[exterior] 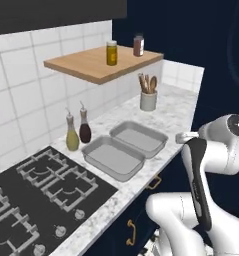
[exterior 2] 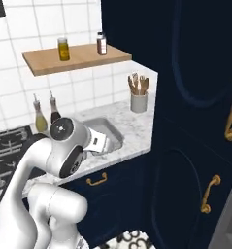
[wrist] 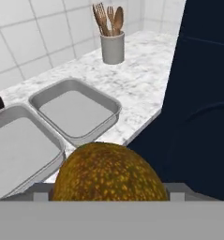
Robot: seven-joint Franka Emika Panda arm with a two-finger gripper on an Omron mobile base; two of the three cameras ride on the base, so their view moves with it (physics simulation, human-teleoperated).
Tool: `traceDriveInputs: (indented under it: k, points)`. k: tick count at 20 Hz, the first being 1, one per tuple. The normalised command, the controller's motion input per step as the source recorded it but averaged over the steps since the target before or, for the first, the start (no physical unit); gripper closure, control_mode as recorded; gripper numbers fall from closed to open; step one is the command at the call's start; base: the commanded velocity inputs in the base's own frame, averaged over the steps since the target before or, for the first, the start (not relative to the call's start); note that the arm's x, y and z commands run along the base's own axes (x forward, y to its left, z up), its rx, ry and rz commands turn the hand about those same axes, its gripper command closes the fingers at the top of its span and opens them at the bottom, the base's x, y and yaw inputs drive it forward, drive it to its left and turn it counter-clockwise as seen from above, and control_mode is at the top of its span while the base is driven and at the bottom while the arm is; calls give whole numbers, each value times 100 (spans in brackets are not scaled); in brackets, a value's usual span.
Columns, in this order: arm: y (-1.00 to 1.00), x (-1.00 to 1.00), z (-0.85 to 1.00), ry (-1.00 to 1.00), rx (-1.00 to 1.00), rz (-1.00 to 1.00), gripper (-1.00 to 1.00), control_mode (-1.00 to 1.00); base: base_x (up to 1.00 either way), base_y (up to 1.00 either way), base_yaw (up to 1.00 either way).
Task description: Place one avocado and one fish in each tupperware on the nearby counter, to pack two identical lunches.
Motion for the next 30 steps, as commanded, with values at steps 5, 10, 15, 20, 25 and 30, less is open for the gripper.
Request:
traceDriveInputs:
  k: [5, 10, 15, 20, 25, 30]
  points:
    - [0, 0, 0, 0, 0, 0, 100, 100, 100, 7, 55]
    - [24, 60, -33, 8, -1, 27, 100, -100, 40, 10, 22]
    - [6, 100, -34, 14, 0, 11, 100, -100, 0, 0, 0]
    - [1, 100, -10, 20, 0, 0, 100, -100, 0, 0, 0]
    - [0, 99, -28, 4, 0, 0, 100, -100, 0, 0, 0]
    - [0, 81, -37, 0, 0, 1, 100, -100, 0, 0, 0]
